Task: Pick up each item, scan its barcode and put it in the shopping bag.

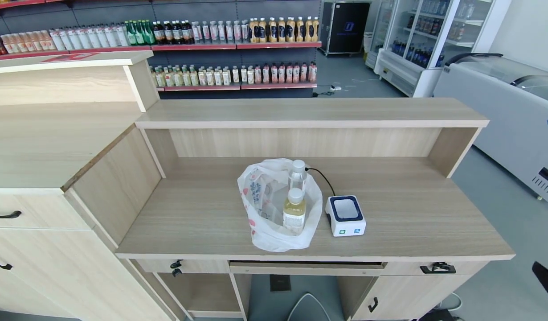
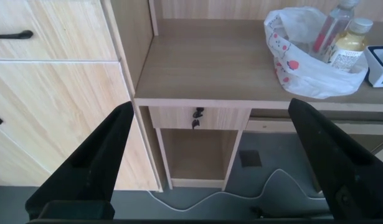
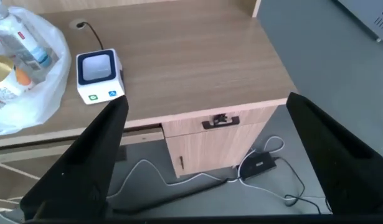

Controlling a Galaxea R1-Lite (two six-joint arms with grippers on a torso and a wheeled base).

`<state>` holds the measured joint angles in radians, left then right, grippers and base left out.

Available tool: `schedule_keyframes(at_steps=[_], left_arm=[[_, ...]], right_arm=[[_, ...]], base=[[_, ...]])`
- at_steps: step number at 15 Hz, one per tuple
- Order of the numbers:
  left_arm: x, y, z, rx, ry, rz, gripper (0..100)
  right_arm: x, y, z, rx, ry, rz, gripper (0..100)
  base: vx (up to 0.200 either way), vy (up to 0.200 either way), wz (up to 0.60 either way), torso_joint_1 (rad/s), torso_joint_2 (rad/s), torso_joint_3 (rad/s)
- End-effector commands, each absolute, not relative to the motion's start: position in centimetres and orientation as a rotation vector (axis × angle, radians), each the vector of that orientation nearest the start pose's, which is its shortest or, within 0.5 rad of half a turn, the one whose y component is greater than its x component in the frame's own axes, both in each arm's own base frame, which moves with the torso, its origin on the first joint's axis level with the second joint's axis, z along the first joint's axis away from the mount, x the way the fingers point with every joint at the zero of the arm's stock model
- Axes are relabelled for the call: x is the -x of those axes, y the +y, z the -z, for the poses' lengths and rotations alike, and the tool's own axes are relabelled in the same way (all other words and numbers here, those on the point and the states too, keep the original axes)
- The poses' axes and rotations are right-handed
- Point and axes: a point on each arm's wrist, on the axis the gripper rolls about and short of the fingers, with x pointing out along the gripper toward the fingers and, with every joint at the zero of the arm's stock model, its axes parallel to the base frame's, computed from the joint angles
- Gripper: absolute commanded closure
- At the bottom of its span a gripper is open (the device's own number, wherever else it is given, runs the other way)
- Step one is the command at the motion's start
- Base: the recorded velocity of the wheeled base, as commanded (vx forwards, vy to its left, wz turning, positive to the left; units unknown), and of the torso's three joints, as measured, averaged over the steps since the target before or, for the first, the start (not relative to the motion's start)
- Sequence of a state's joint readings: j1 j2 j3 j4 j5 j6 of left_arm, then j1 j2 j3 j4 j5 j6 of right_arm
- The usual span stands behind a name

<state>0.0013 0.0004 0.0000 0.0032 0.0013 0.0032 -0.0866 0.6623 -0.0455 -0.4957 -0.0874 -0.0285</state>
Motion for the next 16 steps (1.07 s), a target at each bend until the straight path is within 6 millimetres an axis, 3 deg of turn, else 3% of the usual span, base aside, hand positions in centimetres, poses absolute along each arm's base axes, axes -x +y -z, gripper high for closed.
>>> schedule_keyframes(at_steps=[1,7,16], left_arm=[[2.3,0.0,-7.5,-0.003,0.003,-0.003,0],[2.3,0.0,-7.5,-0.003,0.003,-0.003,0],[2.3,0.0,-7.5,-0.003,0.003,-0.003,0]], right_arm=[[0.1,-0.2,-10.0,0.016,0.032,0.113,0],[2.2,-0.1,-7.6,0.009,0.002,0.014,0],[2.3,0.0,-7.6,0.009,0.003,0.005,0]], base=[[0.0,0.0,0.0,0.0,0.0,0.0],[0.0,0.0,0.0,0.0,0.0,0.0],[0.0,0.0,0.0,0.0,0.0,0.0]])
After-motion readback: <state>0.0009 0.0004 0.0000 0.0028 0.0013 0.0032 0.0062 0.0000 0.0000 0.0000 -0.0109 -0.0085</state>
